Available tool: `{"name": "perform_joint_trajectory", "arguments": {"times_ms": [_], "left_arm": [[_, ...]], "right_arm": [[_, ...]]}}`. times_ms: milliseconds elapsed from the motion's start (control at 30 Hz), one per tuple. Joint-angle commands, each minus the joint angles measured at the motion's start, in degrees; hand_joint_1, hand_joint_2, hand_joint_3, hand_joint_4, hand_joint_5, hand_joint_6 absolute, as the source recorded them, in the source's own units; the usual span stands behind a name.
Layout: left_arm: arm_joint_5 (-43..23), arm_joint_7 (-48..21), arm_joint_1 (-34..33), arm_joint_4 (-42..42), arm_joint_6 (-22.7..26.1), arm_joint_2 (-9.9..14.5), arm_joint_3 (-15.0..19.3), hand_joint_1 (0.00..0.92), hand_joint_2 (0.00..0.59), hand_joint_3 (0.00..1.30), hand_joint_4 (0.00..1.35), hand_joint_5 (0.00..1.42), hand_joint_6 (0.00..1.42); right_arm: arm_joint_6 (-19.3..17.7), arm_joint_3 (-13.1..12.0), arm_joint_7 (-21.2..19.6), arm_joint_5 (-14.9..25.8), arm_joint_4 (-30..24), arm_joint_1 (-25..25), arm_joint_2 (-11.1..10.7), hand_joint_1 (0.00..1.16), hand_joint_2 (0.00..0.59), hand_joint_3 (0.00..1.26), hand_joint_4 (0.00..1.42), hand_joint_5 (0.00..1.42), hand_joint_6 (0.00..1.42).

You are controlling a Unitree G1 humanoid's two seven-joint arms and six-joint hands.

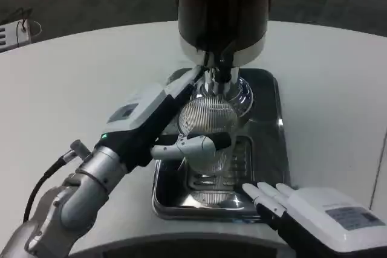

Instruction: Grasp the cup under the faucet to collect the drink, then remove the cup.

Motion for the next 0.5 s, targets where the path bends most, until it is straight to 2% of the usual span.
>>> {"name": "perform_joint_trajectory", "arguments": {"times_ms": [33,367,500], "left_arm": [[-1.7,0.7,2.9,-2.4,-1.0,0.7,1.8,0.025,0.02,0.0,0.0,0.05,0.3],[-7.1,-1.2,13.5,-12.4,-0.9,3.6,8.0,0.007,0.031,0.09,0.01,0.14,0.35],[-12.6,-2.3,18.0,-17.8,-2.5,3.5,11.6,0.0,0.045,0.15,0.1,0.21,0.36]], "right_arm": [[0.5,0.3,0.5,0.6,-0.7,0.6,-0.4,0.49,0.454,0.03,0.0,0.0,0.0],[1.1,-0.2,0.3,1.5,-1.2,0.9,-1.3,0.49,0.456,0.04,0.0,0.0,0.0],[1.3,-0.1,0.0,1.6,-0.9,0.6,-1.4,0.49,0.456,0.04,0.0,0.0,0.0]]}}
